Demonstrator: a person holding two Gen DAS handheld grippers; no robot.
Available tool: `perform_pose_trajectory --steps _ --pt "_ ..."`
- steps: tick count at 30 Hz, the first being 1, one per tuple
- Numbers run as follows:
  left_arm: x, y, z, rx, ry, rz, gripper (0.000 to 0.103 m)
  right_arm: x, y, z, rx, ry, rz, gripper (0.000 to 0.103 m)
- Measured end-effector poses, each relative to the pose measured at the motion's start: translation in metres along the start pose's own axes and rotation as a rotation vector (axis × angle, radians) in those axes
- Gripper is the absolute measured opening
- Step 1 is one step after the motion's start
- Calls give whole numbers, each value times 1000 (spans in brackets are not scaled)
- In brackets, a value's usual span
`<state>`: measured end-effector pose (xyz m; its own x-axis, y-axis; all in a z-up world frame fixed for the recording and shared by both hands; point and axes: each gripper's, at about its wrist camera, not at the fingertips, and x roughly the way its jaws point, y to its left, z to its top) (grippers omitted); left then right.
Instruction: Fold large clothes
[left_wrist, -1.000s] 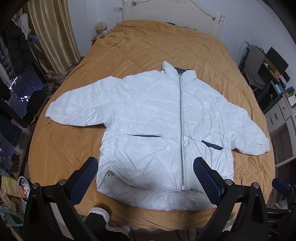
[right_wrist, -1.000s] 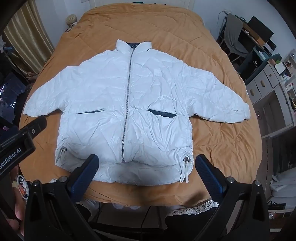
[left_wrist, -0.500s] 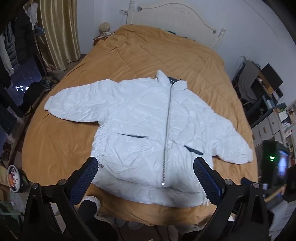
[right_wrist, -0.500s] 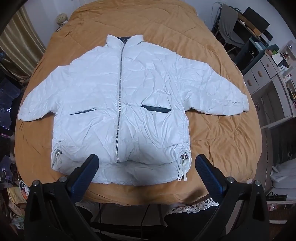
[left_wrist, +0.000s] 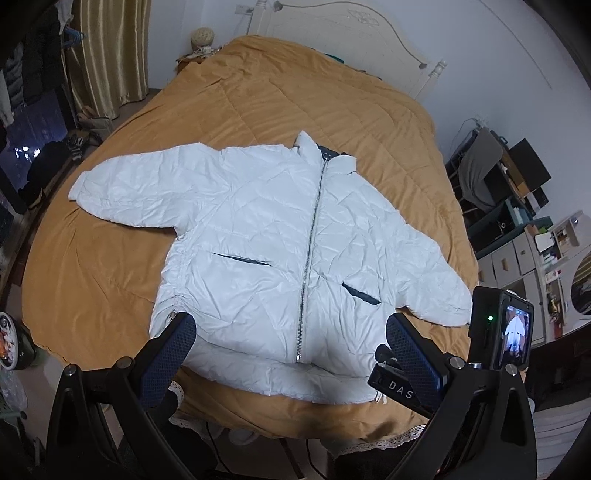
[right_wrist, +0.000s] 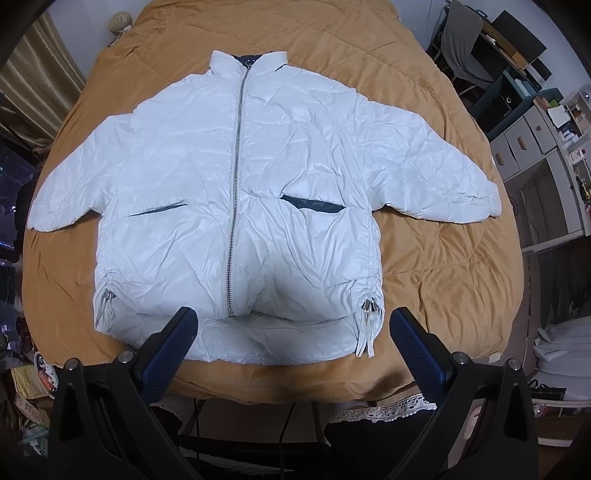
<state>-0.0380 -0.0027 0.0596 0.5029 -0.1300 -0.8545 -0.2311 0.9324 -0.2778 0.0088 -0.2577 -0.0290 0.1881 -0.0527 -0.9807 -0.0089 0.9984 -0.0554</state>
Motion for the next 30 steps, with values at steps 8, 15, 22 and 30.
perform_pose_trajectory --steps 8,15,22,30 --pt "8 2 10 48 -66 15 103 -6 -3 1 4 -28 9 103" --pt "62 34 31 0 19 112 103 -11 -3 -1 -1 -37 31 103" --pt "84 41 30 26 20 180 102 -23 1 -6 -27 -64 74 103" --pt "86 12 15 151 24 201 102 -28 1 -13 -17 -95 138 103"
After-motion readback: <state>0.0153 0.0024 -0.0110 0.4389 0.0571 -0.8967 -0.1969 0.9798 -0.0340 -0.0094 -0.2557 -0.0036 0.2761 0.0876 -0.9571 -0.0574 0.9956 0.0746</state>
